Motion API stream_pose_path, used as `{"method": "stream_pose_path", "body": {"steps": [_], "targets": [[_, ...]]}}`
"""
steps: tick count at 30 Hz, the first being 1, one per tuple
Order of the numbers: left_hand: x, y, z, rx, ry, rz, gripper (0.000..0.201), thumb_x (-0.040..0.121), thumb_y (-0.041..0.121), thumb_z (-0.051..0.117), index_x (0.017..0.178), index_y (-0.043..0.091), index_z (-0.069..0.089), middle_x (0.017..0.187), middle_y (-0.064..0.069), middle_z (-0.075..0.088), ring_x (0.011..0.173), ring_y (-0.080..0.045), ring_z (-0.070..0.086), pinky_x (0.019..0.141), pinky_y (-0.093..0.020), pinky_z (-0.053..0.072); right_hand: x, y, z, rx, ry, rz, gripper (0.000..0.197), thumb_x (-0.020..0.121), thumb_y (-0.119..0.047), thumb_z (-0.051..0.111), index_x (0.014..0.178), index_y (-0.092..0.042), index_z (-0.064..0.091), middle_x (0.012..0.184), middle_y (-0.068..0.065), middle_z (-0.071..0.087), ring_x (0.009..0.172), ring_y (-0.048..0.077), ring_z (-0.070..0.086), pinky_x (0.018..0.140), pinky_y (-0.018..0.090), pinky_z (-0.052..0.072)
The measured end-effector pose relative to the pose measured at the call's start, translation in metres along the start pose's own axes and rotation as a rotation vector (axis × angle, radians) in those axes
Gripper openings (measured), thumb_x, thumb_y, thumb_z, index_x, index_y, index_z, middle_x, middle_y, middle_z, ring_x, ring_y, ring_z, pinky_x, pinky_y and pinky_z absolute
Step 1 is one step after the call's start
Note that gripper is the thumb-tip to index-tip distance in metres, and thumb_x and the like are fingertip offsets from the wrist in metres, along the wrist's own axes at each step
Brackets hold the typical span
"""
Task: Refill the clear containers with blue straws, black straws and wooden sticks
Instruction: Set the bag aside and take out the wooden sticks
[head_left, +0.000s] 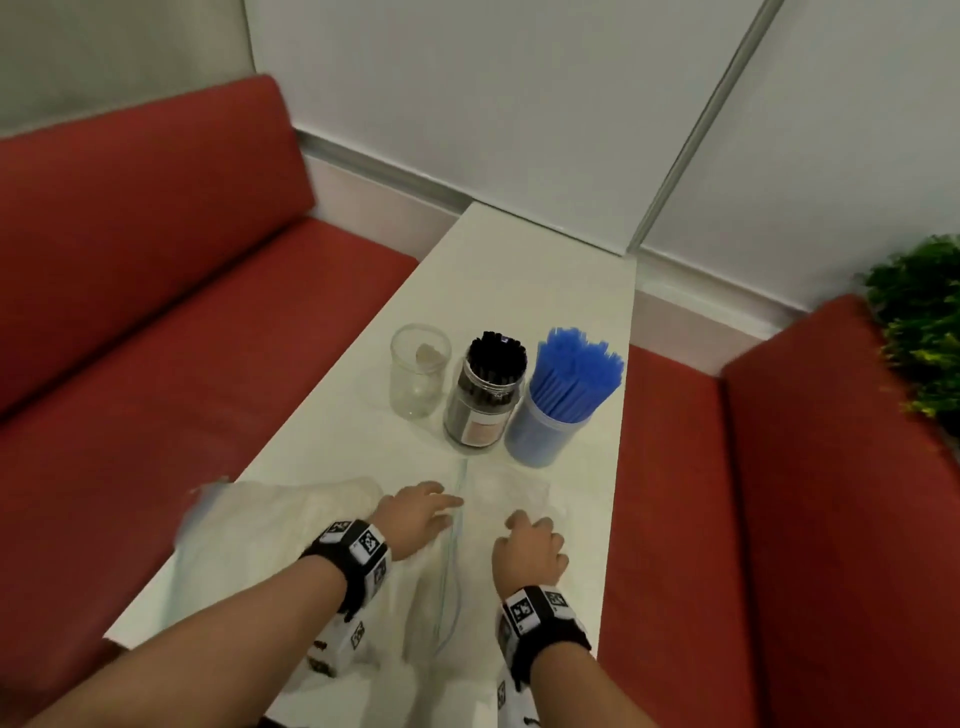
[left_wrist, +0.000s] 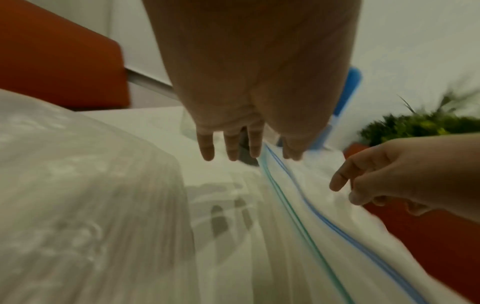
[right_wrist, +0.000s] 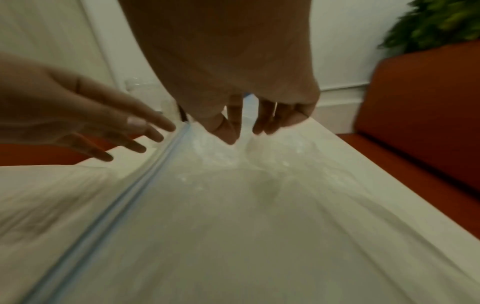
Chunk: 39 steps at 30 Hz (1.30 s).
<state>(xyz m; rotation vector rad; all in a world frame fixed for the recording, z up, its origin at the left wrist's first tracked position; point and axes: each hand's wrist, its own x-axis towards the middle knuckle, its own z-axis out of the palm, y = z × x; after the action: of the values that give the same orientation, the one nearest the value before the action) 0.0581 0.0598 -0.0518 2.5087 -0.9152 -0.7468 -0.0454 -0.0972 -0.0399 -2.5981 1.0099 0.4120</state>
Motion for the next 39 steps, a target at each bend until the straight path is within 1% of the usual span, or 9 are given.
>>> {"method": "stream_pose_path", "body": {"steps": [6, 10, 13, 18, 22, 26, 30, 35, 39], "targets": [[-0.047, -0.083, -0.051, -0.219, 0.469, -0.408, 0.031, 0.096, 0.015, 0.047, 0.121, 0.022, 0.065, 0.131, -0.002, 0.058, 0.117, -0.025, 0.055, 0.099, -0.039, 0.044, -0.006, -0.109, 0.002, 0.231, -0.185, -0.423, 0.039, 0.096, -0.009, 0.049, 0.134, -0.018, 0.055, 0.126, 0.012, 0.056, 0.118, 0.031, 0.055, 0.097, 0.041, 0.048], [-0.096, -0.142, -0.061, -0.17, 0.507, -0.854, 0.045, 0.098, 0.029, 0.046, 0.142, 0.026, 0.041, 0.149, -0.006, 0.035, 0.127, -0.035, 0.042, 0.103, -0.047, 0.037, -0.021, -0.173, 0.032, 0.119, -0.25, -0.556, 0.052, 0.097, -0.011, 0.047, 0.148, -0.022, 0.044, 0.138, 0.013, 0.047, 0.126, 0.034, 0.048, 0.101, 0.042, 0.045], [-0.117, -0.177, -0.061, -0.45, 0.405, -1.065, 0.06, 0.095, 0.046, 0.054, 0.136, 0.005, 0.045, 0.137, -0.022, 0.05, 0.124, -0.039, 0.049, 0.102, -0.043, 0.041, -0.026, -0.2, 0.054, 0.014, -0.364, -0.477, 0.052, 0.102, -0.03, 0.052, 0.151, -0.022, 0.037, 0.145, 0.013, 0.037, 0.131, 0.039, 0.041, 0.105, 0.043, 0.041], [-0.114, -0.184, -0.065, -0.803, 0.302, -0.834, 0.028, 0.091, 0.032, 0.067, 0.082, 0.005, 0.063, 0.075, -0.01, 0.061, 0.07, -0.025, 0.059, 0.069, -0.03, 0.046, -0.019, -0.21, 0.066, 0.024, -0.464, -0.406, 0.064, 0.103, -0.035, 0.054, 0.158, -0.02, 0.025, 0.153, 0.018, 0.032, 0.14, 0.042, 0.034, 0.114, 0.042, 0.032], [-0.075, -0.145, -0.118, -0.814, 0.516, -0.623, 0.018, 0.096, 0.029, 0.055, 0.097, 0.013, 0.062, 0.088, -0.005, 0.063, 0.084, -0.025, 0.06, 0.072, -0.028, 0.041, -0.008, -0.218, 0.041, 0.483, -0.248, -0.293, 0.045, 0.104, -0.028, 0.052, 0.147, -0.015, 0.046, 0.139, 0.019, 0.049, 0.127, 0.037, 0.052, 0.104, 0.037, 0.043], [-0.036, -0.089, -0.163, -0.835, 0.542, -0.409, 0.028, 0.097, 0.034, 0.051, 0.103, 0.007, 0.058, 0.096, -0.007, 0.064, 0.09, -0.026, 0.061, 0.079, -0.036, 0.048, -0.003, -0.227, -0.007, 1.004, -0.108, -0.363, 0.024, 0.105, -0.039, 0.051, 0.095, -0.019, 0.061, 0.087, 0.002, 0.067, 0.081, 0.02, 0.065, 0.067, 0.027, 0.054], [-0.013, -0.045, -0.179, -0.969, 0.401, -0.22, 0.034, 0.098, 0.043, 0.048, 0.092, 0.012, 0.061, 0.078, -0.004, 0.064, 0.069, -0.019, 0.061, 0.067, -0.038, 0.053, 0.003, -0.215, -0.042, 1.195, -0.283, -0.403, 0.032, 0.107, -0.041, 0.047, 0.105, -0.014, 0.062, 0.1, 0.003, 0.073, 0.084, 0.019, 0.073, 0.077, 0.046, 0.059], [-0.002, -0.024, -0.166, -0.995, 0.312, -0.163, 0.019, 0.097, 0.022, 0.053, 0.092, 0.02, 0.071, 0.08, -0.003, 0.068, 0.069, -0.019, 0.062, 0.055, -0.028, 0.053, 0.006, -0.192, -0.062, 1.14, -0.304, -0.403, 0.031, 0.11, -0.01, 0.033, 0.123, -0.002, 0.06, 0.103, 0.009, 0.069, 0.076, 0.016, 0.071, 0.074, 0.038, 0.061], [0.001, -0.014, -0.155, -1.009, 0.294, -0.141, 0.019, 0.092, 0.019, 0.066, 0.11, 0.012, 0.069, 0.095, -0.01, 0.065, 0.081, -0.022, 0.065, 0.068, -0.038, 0.061, 0.01, -0.176, -0.068, 0.931, -0.126, -0.38, 0.029, 0.104, -0.001, 0.042, 0.115, -0.001, 0.068, 0.083, 0.003, 0.069, 0.068, 0.011, 0.066, 0.062, 0.03, 0.057]]}}
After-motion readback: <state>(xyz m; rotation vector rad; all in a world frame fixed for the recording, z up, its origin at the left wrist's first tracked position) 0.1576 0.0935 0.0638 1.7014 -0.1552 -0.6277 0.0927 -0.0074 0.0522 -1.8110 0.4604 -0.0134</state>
